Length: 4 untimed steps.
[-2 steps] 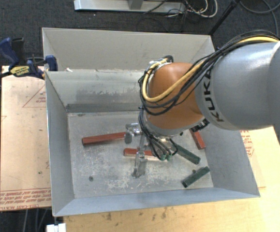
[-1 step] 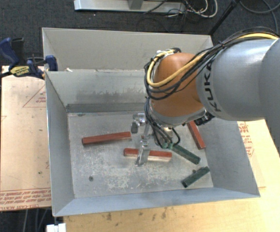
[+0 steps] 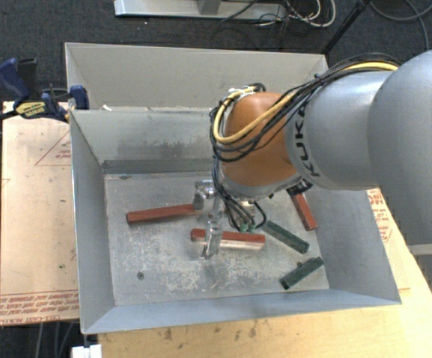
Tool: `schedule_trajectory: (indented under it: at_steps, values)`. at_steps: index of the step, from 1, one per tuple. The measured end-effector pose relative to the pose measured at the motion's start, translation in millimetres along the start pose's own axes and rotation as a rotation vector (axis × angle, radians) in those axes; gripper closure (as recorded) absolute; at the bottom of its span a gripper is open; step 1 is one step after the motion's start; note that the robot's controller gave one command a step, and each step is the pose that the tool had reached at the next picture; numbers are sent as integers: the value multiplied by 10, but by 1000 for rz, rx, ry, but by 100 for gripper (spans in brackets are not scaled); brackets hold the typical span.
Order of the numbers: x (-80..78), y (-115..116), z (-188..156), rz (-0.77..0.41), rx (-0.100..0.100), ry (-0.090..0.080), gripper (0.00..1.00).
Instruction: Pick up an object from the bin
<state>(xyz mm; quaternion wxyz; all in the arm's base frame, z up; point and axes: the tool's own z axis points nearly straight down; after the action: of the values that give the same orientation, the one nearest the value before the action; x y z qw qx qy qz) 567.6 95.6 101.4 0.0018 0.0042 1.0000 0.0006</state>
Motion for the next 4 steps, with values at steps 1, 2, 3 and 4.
schedule_trajectory:
  at_steps: [1, 2, 3, 4]
  values:
    - [-312, -86, 291, 25, -2, -5, 100]
    - [-299, -90, 307, 25, -1, -1, 0]
    - [-296, -91, 309, 25, -1, 1, 100]
    - [-297, -92, 310, 25, -1, 0, 0]
